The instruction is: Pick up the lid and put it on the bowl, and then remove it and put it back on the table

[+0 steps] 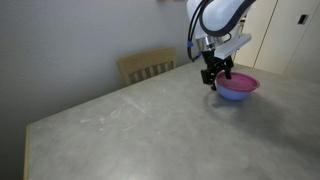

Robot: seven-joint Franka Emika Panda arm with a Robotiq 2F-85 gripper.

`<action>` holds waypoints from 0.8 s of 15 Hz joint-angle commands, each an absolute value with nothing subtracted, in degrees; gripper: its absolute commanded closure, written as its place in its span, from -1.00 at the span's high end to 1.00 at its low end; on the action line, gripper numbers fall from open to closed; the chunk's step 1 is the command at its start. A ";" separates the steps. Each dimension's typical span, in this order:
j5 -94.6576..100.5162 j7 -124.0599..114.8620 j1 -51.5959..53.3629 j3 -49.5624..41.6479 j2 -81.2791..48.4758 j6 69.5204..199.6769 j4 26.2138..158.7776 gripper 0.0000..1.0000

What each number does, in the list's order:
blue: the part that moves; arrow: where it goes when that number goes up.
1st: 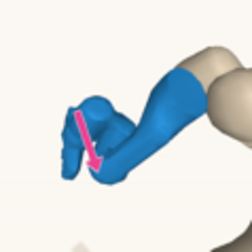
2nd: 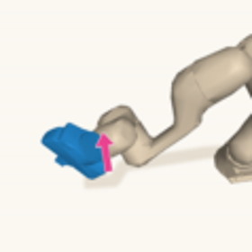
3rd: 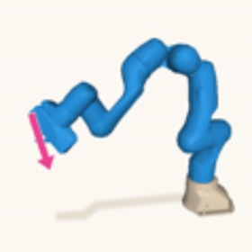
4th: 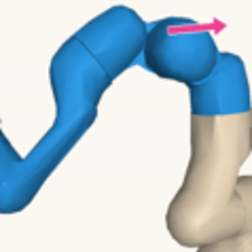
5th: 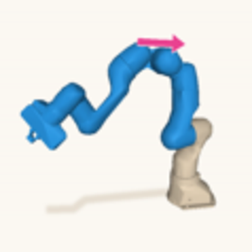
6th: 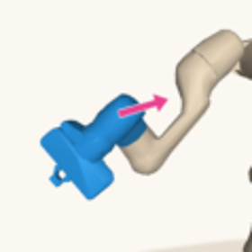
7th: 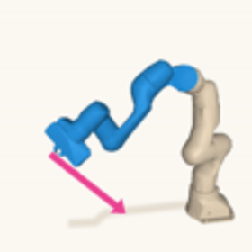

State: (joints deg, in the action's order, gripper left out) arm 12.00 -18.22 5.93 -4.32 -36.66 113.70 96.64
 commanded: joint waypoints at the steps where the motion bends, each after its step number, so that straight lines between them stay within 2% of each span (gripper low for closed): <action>1: 11.09 -19.21 6.15 -4.10 -36.68 113.80 97.07 0.82; 2: 11.07 -19.32 6.20 -4.05 -36.69 113.85 97.13 0.82; 3: 11.07 -19.49 6.26 -4.02 -36.63 113.90 97.32 0.65; 4: 11.06 -19.59 6.33 -3.97 -36.54 114.02 97.53 0.58; 6: 11.06 -19.74 6.48 -3.92 -36.43 114.14 97.89 0.14; 9: 11.06 -20.39 6.85 -3.78 -36.01 114.54 99.00 -0.30; 11: 11.15 -20.88 7.23 -3.72 -35.79 114.68 99.63 -0.46; 12: 11.18 -21.22 7.47 -3.71 -35.75 114.62 99.85 -0.44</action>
